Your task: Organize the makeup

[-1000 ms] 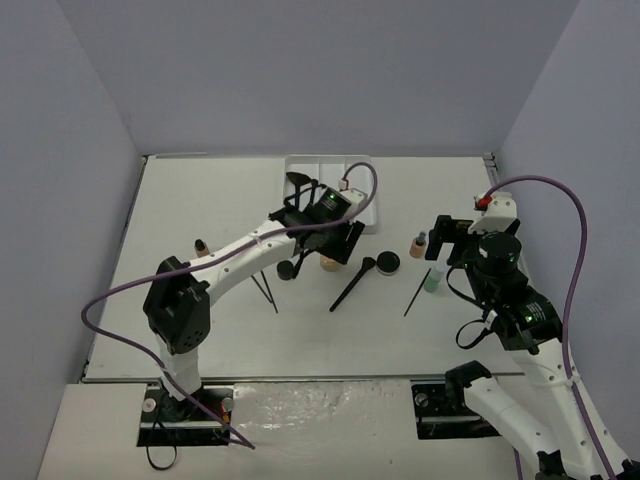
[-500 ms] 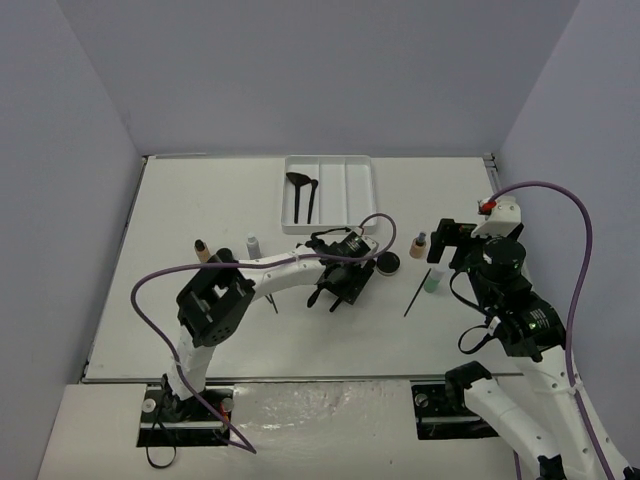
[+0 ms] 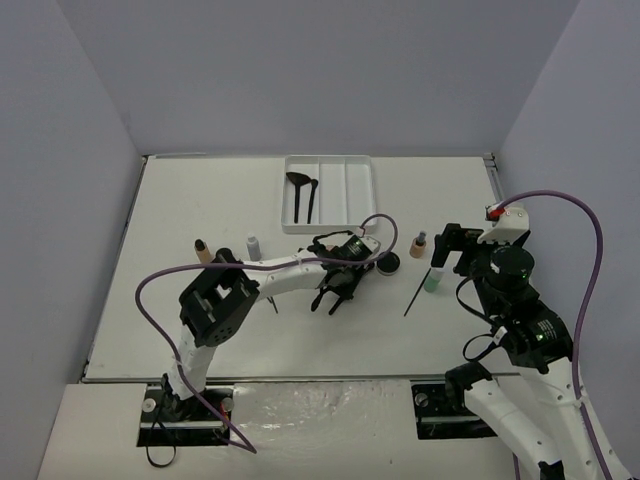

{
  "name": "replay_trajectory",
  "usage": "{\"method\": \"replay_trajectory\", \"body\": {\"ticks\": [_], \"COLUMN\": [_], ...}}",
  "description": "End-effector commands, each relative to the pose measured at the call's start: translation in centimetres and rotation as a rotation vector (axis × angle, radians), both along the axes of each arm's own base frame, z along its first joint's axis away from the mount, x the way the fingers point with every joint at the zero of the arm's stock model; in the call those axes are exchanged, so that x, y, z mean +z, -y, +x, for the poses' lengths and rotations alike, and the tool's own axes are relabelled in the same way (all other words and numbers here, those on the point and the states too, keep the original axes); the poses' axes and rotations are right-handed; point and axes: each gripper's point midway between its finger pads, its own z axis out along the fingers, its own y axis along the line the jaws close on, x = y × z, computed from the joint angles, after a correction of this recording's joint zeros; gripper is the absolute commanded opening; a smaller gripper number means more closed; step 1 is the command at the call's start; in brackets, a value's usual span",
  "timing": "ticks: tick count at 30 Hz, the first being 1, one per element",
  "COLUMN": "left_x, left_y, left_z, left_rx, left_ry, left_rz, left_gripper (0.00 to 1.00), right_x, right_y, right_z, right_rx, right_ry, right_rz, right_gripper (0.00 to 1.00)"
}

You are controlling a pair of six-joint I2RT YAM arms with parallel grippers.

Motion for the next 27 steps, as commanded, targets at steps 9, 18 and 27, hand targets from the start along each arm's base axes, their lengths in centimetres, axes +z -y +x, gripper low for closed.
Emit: {"method": "replay_trajectory", "body": {"ticks": [9, 18, 27], "left_x": [13.0, 20.2, 17.1], "left_y": [-3.5, -8.9, -11.0], "left_z": [2.9, 15.5, 25.9], "left_rx": [0.163, 0.501, 0.546], "left_ry": [0.165, 0.264, 0.286], "left_rz": [-0.04, -0.202, -0.232], "left_gripper": [0.0, 0.0, 0.0], "right_x": [0.5, 1.0, 0.2], "right_y": [-0.2, -0.4, 0.1], "right_z": [1.2, 1.8, 2.2], "right_rx": [-0.021, -0.021, -0.039], "right_ry": [0.012, 0.009, -0.014], "right_rz": [0.009, -0.002, -0.045], "right_gripper": [1.0, 1.0, 1.0]}}
